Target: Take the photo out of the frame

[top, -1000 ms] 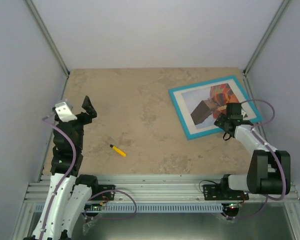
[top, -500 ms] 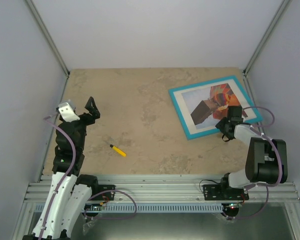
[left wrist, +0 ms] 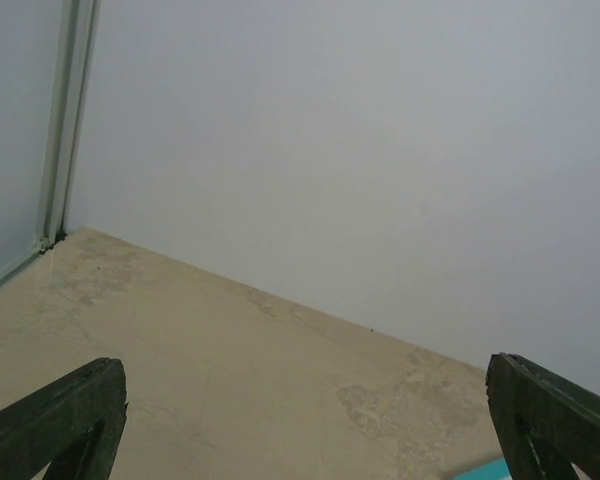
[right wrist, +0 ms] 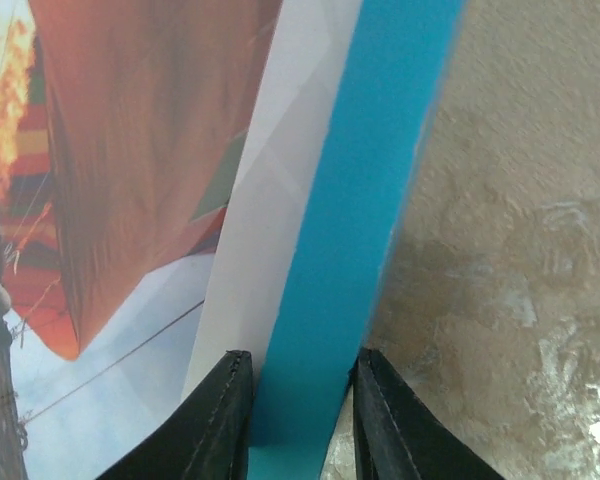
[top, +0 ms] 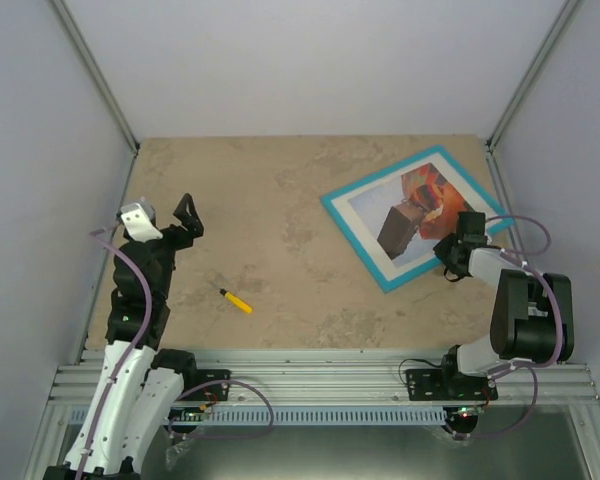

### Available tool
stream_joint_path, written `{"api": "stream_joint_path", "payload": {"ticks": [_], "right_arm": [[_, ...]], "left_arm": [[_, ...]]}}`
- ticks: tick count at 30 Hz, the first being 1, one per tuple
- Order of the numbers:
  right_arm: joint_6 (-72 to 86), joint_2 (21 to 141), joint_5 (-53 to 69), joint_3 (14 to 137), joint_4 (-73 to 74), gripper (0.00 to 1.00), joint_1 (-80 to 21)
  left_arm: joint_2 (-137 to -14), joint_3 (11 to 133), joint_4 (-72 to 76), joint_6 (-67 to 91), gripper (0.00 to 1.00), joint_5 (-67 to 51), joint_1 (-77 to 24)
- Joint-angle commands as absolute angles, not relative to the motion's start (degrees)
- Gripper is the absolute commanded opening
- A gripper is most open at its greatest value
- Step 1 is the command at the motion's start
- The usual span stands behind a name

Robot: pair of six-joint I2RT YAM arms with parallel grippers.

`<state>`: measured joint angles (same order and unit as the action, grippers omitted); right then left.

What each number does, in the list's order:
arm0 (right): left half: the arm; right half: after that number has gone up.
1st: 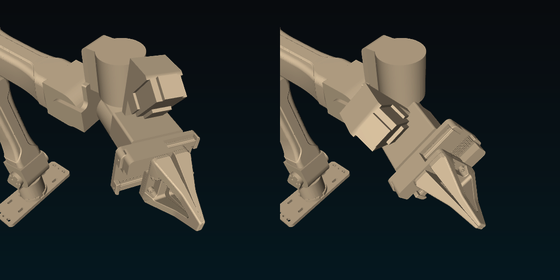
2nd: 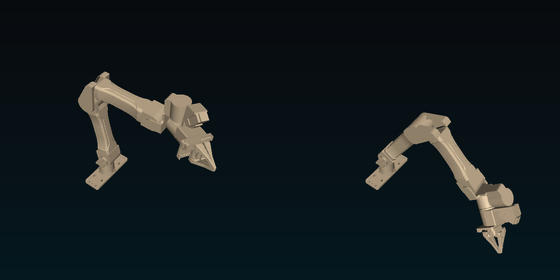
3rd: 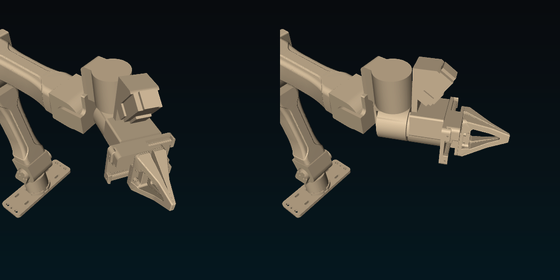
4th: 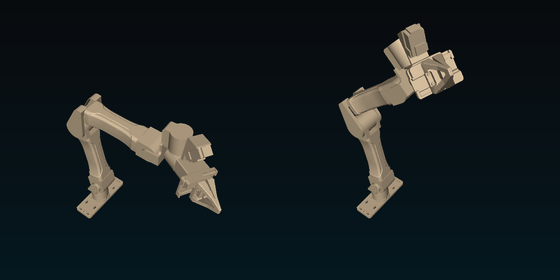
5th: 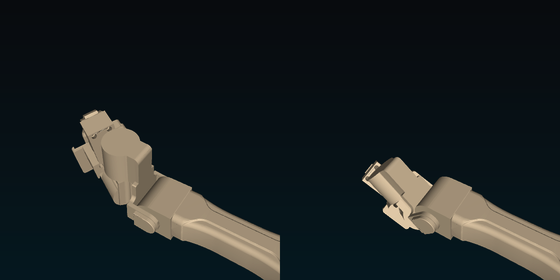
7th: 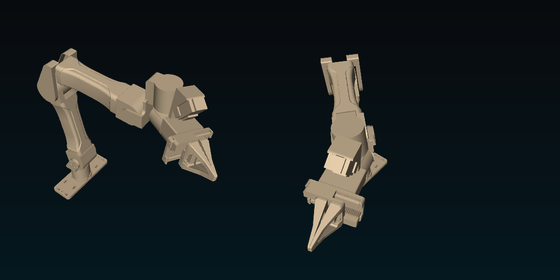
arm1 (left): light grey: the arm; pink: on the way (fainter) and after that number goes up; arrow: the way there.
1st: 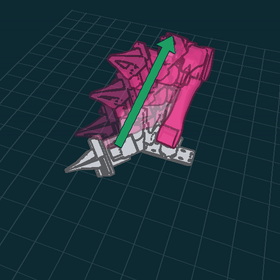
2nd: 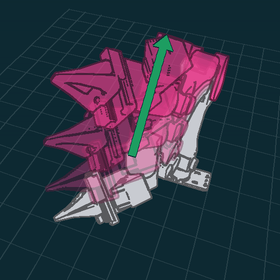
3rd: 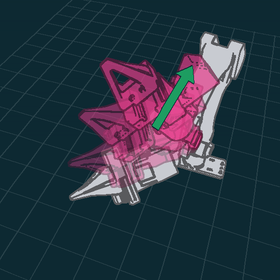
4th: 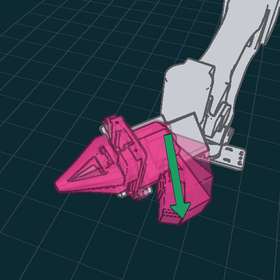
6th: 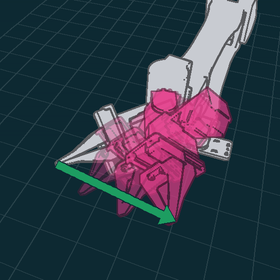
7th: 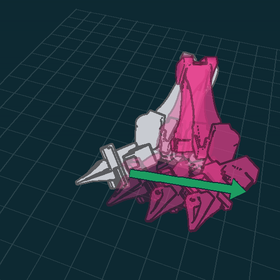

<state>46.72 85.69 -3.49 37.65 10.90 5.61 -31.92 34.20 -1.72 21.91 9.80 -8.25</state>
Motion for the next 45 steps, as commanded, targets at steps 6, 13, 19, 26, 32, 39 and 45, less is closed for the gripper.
{"api": "stream_joint_path", "payload": {"ticks": [6,13,19,26,32,39,45], "right_arm": [[45.5,85.14,1.34,37.1,9.63,0.2,1.77],[38.36,89.27,4.25,42.01,7.18,0.15,-3.37],[32.6,94.31,8.42,46.29,4.42,0.11,-6.23],[27.69,99.27,12.78,52.42,2.28,0.07,-8.81],[25.18,103.94,15.88,58.11,0.88,0.07,-10.78],[22.33,109.93,19.03,64.7,0.56,0.08,-11.16],[20.15,112.45,20.49,68.54,2.5,0.16,-11.47]], "left_arm": [[-37.17,33.42,-0.92,30.38,1.0,0.66,-8.55],[-47.06,35.82,-3.99,32.67,1.0,-9.66,-8.53],[-57.03,40.09,-9.38,31.14,1.0,-15.75,-8.53],[-69.99,43.59,-14.08,28.44,1.0,-24.33,-8.53],[-78.35,45.57,-16.97,28.01,0.98,-26.56,-8.89],[-87.16,47.52,-18.64,27.49,0.92,-28.1,-10.44],[-91.8,48.44,-19.75,26.89,0.85,-25.64,-12.73]]}}
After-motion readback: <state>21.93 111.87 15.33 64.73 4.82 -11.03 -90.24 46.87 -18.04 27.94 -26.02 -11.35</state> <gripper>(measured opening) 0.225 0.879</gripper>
